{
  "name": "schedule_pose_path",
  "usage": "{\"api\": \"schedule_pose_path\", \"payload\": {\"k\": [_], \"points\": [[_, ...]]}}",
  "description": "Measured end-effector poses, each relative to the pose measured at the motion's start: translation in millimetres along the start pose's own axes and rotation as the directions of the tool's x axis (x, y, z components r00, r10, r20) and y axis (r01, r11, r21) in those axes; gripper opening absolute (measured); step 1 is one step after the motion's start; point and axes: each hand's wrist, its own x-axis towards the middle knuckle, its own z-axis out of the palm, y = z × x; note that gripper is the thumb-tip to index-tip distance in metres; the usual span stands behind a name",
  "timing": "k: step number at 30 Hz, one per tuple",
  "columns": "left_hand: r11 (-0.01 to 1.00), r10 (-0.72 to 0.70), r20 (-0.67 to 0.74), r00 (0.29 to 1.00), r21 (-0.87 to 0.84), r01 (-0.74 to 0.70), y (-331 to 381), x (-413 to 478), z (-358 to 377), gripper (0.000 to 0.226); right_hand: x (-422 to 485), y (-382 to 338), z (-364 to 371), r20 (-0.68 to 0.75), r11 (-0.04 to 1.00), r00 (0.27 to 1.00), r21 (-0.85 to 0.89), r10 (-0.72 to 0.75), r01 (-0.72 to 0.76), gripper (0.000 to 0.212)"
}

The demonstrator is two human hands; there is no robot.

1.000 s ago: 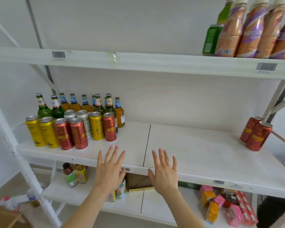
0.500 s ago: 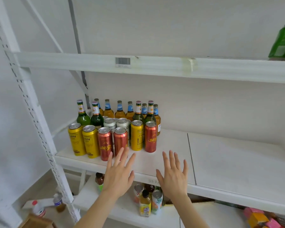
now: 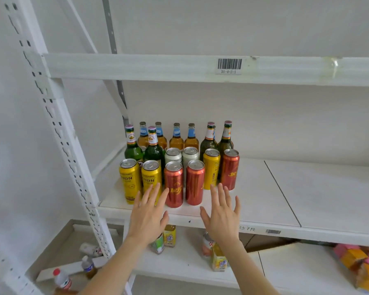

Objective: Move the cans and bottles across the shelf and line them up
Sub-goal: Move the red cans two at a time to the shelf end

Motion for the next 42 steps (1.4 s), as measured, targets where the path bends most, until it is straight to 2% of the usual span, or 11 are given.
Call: {"api": "schedule_pose_path", "payload": {"k": [4,7,9,12,15,19,24,27,34,37,42], "points": [[0.967,-0.076,-0.015,0.997,-0.244,0.07,-2,12,15,0.078,13,-7,16,0.014,0.996,1.0,0.084,0.018,-0.02,0.075],[0.881,-0.161,-0.001,0.987,-0.451,0.144,1,26,27,0.081,29,-4,30,0.045,0.979,0.998,0.198,0.033,-0.042,0.078],[0.802,-0.199,0.02,0.98,-0.572,0.175,6,36,37,0.082,42,-1,40,0.091,0.93,0.995,0.362,0.037,-0.068,0.081],[0.665,-0.28,0.024,0.96,-0.716,0.212,14,51,48,0.08,62,2,54,0.222,0.7,0.974,0.688,0.049,-0.192,0.09],[0.538,-0.369,0.042,0.929,-0.805,0.25,23,67,53,0.073,81,6,62,0.33,0.47,0.944,0.834,-0.006,-0.288,0.083],[0.431,-0.421,0.107,0.9,-0.85,0.303,25,80,63,0.073,100,9,66,0.385,0.354,0.914,0.879,-0.132,-0.319,0.058],[0.375,-0.422,0.187,0.887,-0.855,0.359,23,84,63,0.073,108,13,68,0.395,0.271,0.899,0.901,-0.189,-0.339,0.061],[0.362,-0.423,0.204,0.883,-0.855,0.371,22,85,60,0.071,107,18,64,0.416,0.284,0.888,0.891,-0.194,-0.356,0.063],[0.357,-0.426,0.23,0.875,-0.846,0.396,26,81,53,0.062,91,23,48,0.491,0.212,0.86,0.863,-0.141,-0.458,0.067],[0.281,-0.432,0.284,0.856,-0.859,0.427,27,76,49,0.055,81,24,39,0.541,0.146,0.834,0.839,-0.107,-0.525,0.056],[0.144,-0.417,0.379,0.826,-0.87,0.471,31,64,33,0.051,62,23,27,0.58,0.075,0.814,0.814,-0.036,-0.576,0.057]]}}
